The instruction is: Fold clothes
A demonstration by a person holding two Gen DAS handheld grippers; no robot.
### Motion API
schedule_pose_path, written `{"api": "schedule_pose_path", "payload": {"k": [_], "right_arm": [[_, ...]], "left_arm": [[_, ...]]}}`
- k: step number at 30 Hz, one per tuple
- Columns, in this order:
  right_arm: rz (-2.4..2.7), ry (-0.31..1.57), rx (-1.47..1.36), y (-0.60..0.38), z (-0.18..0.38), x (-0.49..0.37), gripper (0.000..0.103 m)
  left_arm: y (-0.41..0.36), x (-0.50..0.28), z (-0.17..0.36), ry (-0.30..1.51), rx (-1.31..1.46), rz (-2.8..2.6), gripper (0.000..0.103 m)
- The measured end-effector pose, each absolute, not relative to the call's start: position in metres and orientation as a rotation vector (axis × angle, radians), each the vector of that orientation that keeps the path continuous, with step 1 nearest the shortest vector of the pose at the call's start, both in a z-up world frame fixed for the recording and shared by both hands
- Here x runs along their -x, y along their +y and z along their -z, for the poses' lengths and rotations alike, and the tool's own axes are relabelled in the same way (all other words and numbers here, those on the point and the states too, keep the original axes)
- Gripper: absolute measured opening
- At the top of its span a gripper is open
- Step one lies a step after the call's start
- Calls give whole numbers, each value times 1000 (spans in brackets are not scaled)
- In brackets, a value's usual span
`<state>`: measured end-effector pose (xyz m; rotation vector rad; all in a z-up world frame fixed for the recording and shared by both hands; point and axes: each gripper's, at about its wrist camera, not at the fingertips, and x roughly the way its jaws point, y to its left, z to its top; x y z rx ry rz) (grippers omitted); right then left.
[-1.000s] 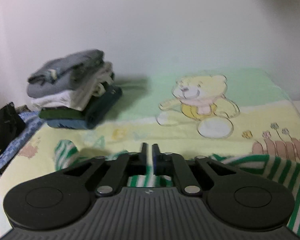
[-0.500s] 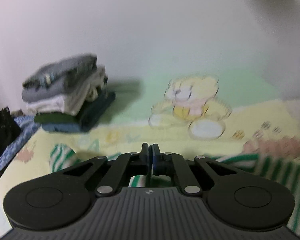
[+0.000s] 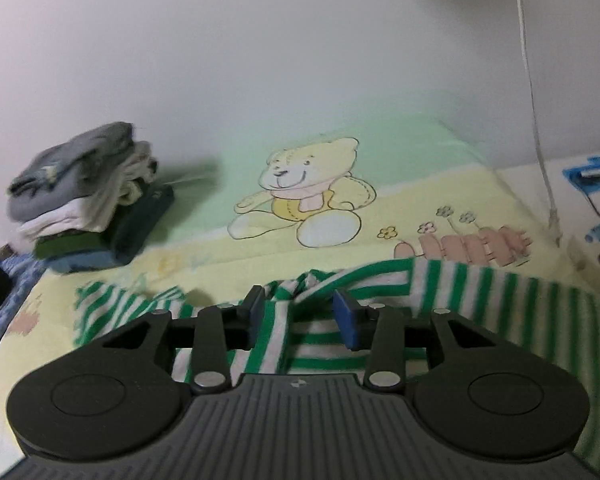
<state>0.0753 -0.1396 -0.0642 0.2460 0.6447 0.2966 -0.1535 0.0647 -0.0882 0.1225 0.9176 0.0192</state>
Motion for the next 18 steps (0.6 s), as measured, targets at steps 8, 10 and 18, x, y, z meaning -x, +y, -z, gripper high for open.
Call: {"api": "schedule_pose_path", "payload": {"k": [8, 10, 18], "right_arm": [[-520, 854, -314, -130, 80, -26, 31], [-535, 844, -301, -128, 79, -19, 12], [-514, 859, -302, -145, 67, -22, 12]], "left_arm": [[64, 151, 82, 905, -107, -26, 99], [62, 156, 79, 901, -113, -33, 99], [65, 185, 75, 917, -69, -74, 99]]}}
